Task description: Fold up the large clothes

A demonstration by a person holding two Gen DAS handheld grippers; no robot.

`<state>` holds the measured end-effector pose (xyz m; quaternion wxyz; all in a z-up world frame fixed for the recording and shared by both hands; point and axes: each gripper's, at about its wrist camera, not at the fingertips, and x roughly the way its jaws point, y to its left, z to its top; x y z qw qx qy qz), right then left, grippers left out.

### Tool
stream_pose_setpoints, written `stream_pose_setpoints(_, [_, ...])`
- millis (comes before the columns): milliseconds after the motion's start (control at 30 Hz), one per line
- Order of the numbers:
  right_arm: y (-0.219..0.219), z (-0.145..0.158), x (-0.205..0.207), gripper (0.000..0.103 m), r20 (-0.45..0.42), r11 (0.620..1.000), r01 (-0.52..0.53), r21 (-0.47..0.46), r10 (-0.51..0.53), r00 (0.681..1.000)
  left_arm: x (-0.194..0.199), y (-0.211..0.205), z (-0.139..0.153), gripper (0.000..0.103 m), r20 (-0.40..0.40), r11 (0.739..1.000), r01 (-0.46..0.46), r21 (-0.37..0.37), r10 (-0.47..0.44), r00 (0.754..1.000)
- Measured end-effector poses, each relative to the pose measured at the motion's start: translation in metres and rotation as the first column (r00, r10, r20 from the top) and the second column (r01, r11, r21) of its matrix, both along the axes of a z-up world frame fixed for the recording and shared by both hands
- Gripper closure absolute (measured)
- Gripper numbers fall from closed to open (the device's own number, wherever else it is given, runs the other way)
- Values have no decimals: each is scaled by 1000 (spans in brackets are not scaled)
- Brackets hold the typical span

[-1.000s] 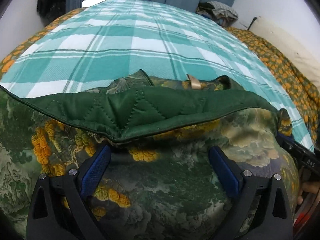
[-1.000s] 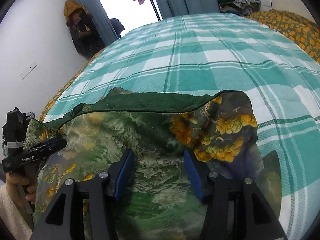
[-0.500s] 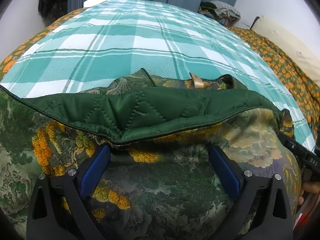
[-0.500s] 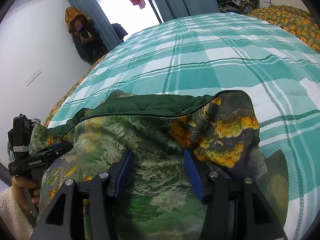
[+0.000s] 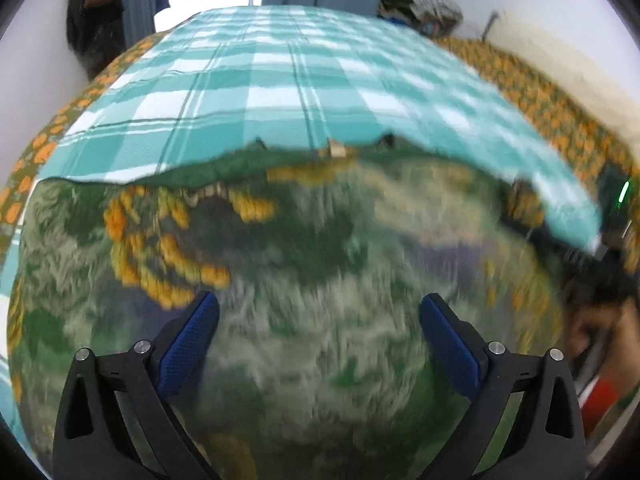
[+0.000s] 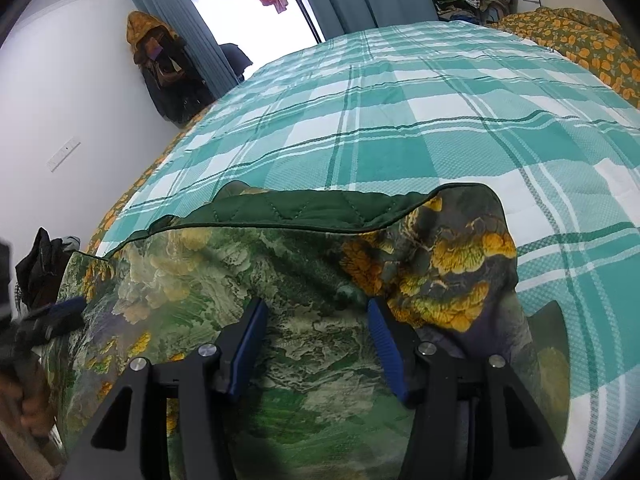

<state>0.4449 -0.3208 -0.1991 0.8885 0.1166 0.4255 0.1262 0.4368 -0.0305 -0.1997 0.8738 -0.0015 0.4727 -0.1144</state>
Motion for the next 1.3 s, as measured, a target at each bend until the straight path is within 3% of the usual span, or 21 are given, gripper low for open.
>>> stream_pose_setpoints(67, [1, 13, -12, 49, 18, 999, 20, -26, -20, 1000, -5, -4, -13, 1, 1, 999, 21, 38, -21, 1000])
stream_pose_setpoints(133, [0, 24, -26, 49, 28, 999, 40, -33, -39, 999, -4, 1, -20, 0, 1, 1000, 11, 11, -11, 1000])
stream_pose_setpoints(267, [-2, 46, -96, 49, 72, 997, 28, 66, -32, 997, -1, 5, -29, 0, 14, 1000, 8, -16, -8, 1000])
stream_pose_setpoints(367, [1, 30, -137, 42, 57, 996, 10, 93, -15, 998, 0, 3, -31, 1, 27, 1000, 10, -3, -10, 1000])
stream_pose_setpoints(433, [5, 13, -157, 42, 70, 999, 4, 43, -7, 998, -2, 1, -28, 1, 26, 1000, 7, 10, -7, 1000])
stream_pose_setpoints(533, [8, 25, -164, 42, 77, 1000, -17, -17, 19, 997, -13, -2, -12, 1, 14, 999, -7, 41, 7, 1000])
stream_pose_setpoints(667, [-6, 51, -185, 42, 99, 1000, -13, 16, 11, 995, -48, -1, 1, 1, 27, 999, 21, 33, -22, 999])
stream_pose_setpoints(733, [-10, 44, -196, 42, 94, 1000, -21, 14, 19, 995, -61, -2, -7, 1, 38, 999, 19, 44, -20, 999])
stream_pose_setpoints(833, [-14, 12, -199, 42, 9, 1000, -24, -3, 24, 1000, -63, 0, -20, 1, 45, 1000, 3, 23, -4, 999])
stream_pose_setpoints(967, [-28, 30, -201, 42, 22, 999, 9, 41, -10, 1000, -65, 0, -3, 1, 21, 1000, -5, 31, 4, 1000])
stream_pose_setpoints(1033, [-43, 34, -207, 42, 10, 995, 65, 70, -66, 998, -76, 1, 12, 2, 62, 1000, 1, 19, -2, 998])
stream_pose_setpoints(1100, [-66, 24, -215, 40, -51, 975, 155, 162, -148, 988, -86, -2, 22, 2, 115, 1000, 15, -6, -14, 993])
stream_pose_setpoints(1167, [-84, 9, -223, 30, -128, 936, 232, 264, -205, 970, -89, -9, 23, 2, 139, 999, 44, -21, -41, 989])
stream_pose_setpoints(1233, [-91, -7, -221, 30, -191, 899, 283, 334, -229, 954, -86, -21, 15, 2, 133, 996, 86, -8, -84, 988])
stream_pose_setpoints(1300, [-95, -18, -215, 28, -232, 860, 320, 398, -244, 942, -78, -35, -7, 1, 86, 992, 111, 55, -116, 989])
